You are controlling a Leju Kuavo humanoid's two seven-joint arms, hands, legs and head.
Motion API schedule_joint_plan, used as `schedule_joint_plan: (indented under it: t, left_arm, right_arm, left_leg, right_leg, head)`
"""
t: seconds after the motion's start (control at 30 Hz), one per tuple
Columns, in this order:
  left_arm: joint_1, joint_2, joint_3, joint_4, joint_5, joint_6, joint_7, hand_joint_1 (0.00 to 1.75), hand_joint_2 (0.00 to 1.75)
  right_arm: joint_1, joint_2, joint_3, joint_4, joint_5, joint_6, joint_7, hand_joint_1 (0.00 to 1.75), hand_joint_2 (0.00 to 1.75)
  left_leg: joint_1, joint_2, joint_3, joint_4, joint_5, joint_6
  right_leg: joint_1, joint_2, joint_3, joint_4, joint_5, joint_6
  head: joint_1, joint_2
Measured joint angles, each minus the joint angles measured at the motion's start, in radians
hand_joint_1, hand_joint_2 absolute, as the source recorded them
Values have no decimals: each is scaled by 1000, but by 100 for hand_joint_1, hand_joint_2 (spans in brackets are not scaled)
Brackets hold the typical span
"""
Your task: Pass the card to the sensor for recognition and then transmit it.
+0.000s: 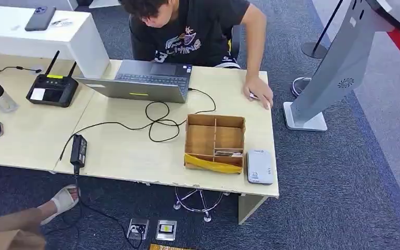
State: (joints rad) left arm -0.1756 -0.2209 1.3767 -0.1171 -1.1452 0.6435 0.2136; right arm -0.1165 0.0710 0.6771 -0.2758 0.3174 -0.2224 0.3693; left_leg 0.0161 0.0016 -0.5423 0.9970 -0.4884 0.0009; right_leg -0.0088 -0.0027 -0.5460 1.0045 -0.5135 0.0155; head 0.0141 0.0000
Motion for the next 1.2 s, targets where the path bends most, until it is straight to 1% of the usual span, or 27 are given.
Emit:
schedule_joint_plan:
  t: [0.13,0.23,0.4,0.5,0.63,0.73,0.77,0.83,0.93,1.0,1.1,1.2]
  left_arm:
    - [1,3,-2,0,1,-26,-75,0,175]
    - [2,6,-6,0,0,-28,-96,0,175]
    - [2,9,-7,0,-10,-27,-113,0,175]
    - [2,9,-7,0,-15,-26,-113,0,175]
    - [2,10,-7,1,-17,-26,-120,0,175]
    - [2,11,-7,3,-18,-26,-129,0,175]
    - [2,12,-7,4,-19,-26,-130,0,175]
    - [2,13,-7,6,-21,-26,-130,0,175]
    - [2,13,-7,6,-36,-26,-131,0,175]
    - [2,14,-7,6,-56,-26,-131,0,175]
    - [2,15,-7,6,-68,-26,-130,0,175]
    - [2,18,-7,6,-69,-24,-130,0,175]
  right_arm:
    - [1,0,7,0,-6,-16,-8,0,175]
    - [1,0,7,0,-18,-16,-11,0,175]
    - [2,-1,8,0,-29,-18,-13,0,175]
    - [5,0,9,0,-23,-42,-13,0,175]
    - [13,0,23,0,-13,-126,-13,0,175]
    - [23,2,25,0,-38,-198,-23,0,175]
    - [27,5,25,0,-58,-241,-31,0,175]
    - [33,6,25,0,-87,-304,-47,0,175]
    - [37,5,24,1,-133,-364,-78,0,175]
    - [29,-5,21,1,-179,-366,-101,0,175]
    - [-8,-47,21,1,-206,-320,-100,0,175]
    - [-35,-81,19,1,-216,-312,-99,0,175]
  left_leg:
    - [0,0,0,0,0,0]
    - [0,0,0,0,0,0]
    - [0,0,0,0,0,0]
    - [0,0,0,0,0,0]
    - [0,0,0,0,0,0]
    - [0,0,0,0,0,0]
    - [0,0,0,0,0,0]
    - [0,0,0,0,0,0]
    - [0,0,-1,0,0,0]
    - [0,0,-1,0,0,0]
    - [-1,0,0,0,1,1]
    - [-1,0,0,0,1,1]
  right_leg:
    - [0,0,0,0,0,0]
    - [0,0,0,0,0,0]
    - [0,0,0,0,0,0]
    - [0,0,0,0,0,0]
    - [0,0,0,0,0,0]
    - [0,0,0,0,0,0]
    - [0,0,0,0,0,0]
    - [0,0,0,0,0,0]
    - [0,0,0,0,0,0]
    - [0,0,0,0,0,0]
    - [-1,0,1,0,1,1]
    - [-1,-1,1,0,1,1]
  head:
    - [0,0]
    - [0,0]
    - [0,0]
    - [0,0]
    - [0,0]
    - [0,0]
    - [0,0]
    - [0,0]
    - [0,0]
    - [0,0]
    - [-1,0]
    - [1,0]
